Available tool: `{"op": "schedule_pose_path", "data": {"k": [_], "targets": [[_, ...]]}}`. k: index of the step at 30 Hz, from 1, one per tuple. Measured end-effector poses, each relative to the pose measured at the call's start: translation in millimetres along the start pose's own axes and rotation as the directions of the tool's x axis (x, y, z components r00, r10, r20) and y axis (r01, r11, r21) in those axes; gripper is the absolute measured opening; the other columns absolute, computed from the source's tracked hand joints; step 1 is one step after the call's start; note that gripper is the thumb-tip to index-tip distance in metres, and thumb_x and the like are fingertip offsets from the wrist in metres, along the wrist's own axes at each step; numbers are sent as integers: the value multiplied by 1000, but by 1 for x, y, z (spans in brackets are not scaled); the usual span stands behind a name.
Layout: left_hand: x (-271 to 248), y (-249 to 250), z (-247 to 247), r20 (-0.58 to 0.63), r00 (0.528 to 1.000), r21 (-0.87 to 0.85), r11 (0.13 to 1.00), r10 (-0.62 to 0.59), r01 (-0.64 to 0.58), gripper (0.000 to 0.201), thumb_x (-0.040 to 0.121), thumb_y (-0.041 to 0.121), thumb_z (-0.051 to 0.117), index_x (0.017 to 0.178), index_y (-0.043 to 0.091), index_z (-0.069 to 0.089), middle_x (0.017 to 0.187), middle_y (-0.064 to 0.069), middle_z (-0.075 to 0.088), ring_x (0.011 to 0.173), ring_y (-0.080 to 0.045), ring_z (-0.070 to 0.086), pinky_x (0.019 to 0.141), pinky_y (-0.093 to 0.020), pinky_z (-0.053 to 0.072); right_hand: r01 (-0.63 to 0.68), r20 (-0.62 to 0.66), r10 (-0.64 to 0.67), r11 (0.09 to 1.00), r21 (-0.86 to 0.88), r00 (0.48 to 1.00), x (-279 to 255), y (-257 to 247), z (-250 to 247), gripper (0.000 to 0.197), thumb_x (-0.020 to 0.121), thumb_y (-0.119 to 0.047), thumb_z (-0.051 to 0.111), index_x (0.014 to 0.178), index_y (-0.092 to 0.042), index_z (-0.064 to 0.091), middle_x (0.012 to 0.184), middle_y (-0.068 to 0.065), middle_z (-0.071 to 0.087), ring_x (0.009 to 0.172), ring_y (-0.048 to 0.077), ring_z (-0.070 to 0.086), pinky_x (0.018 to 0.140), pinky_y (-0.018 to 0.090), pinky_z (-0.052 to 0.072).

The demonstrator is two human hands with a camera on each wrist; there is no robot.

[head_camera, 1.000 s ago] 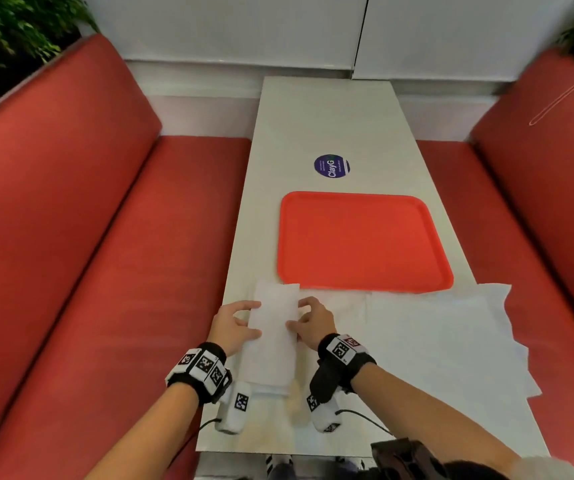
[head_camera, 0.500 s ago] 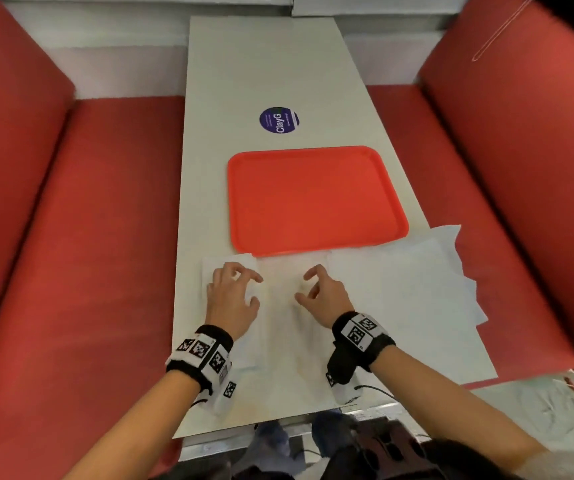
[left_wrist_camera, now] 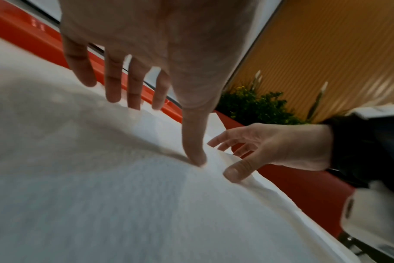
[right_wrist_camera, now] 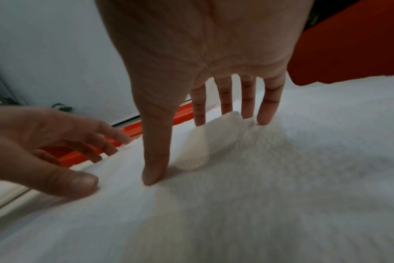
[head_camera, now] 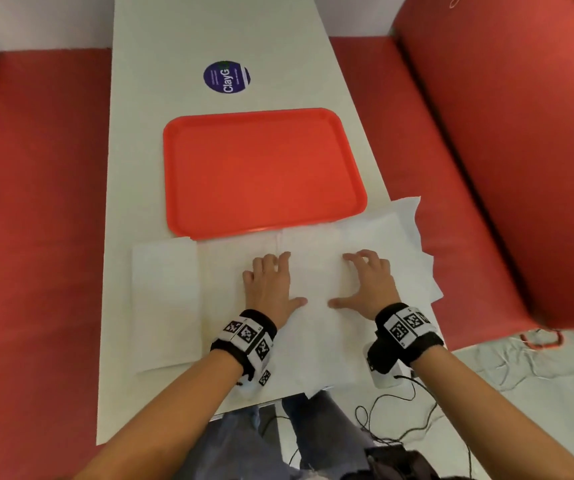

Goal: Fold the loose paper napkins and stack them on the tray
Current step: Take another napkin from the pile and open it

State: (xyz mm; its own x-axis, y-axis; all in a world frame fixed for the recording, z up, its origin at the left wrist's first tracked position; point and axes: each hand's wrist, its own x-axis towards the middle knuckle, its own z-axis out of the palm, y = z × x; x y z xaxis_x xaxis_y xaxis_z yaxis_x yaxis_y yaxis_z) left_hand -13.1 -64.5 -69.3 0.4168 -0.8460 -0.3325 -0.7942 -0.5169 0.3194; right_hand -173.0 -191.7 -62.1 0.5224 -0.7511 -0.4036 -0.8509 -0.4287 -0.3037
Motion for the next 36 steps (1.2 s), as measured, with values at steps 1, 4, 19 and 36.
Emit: {"op": "schedule_pose_path", "data": {"k": [1, 4, 19, 36], "targets": [[1, 1, 1, -4, 1000, 24, 1000, -17, 17, 95, 75, 62, 67, 148, 20, 22, 140, -5, 36, 125, -27, 32, 97, -41, 32, 13, -4, -13, 1000, 8, 1000, 0, 1, 1, 91, 55, -53, 86, 133, -31, 45, 141, 0, 32, 125, 26, 31, 100, 41, 41], [2, 4, -1, -25, 999, 134, 990, -40, 43, 95, 65, 68, 70, 140, 22, 34, 139, -7, 33, 127, -29, 27, 95, -44, 31, 80, -8, -80, 997, -20, 997, 0, 6, 3, 72, 56, -53, 85, 118, -32, 56, 136, -2, 36, 122, 25, 34, 97, 40, 39], [-6, -29, -52, 77, 996, -803, 590, -37, 85, 29, 72, 23, 84, 95, 26, 68, 96, 7, 73, 93, -11, 68, 83, -28, 51, 186, 72, -318, 706, 684, 945, 13, -9, -40, 14, 85, -28, 73, 83, -15, 70, 78, -10, 67, 74, 8, 63, 72, 24, 49], [-30, 5, -47, 257, 950, -953, -208, -180, 218, 34, 89, 9, 62, 122, 7, 60, 114, -7, 70, 109, -28, 65, 81, -44, 55, 232, -127, -228, 528, 817, 965, -3, 0, -50, 17, 84, -13, 73, 99, -6, 68, 94, -1, 74, 87, 18, 69, 66, 29, 58]]}}
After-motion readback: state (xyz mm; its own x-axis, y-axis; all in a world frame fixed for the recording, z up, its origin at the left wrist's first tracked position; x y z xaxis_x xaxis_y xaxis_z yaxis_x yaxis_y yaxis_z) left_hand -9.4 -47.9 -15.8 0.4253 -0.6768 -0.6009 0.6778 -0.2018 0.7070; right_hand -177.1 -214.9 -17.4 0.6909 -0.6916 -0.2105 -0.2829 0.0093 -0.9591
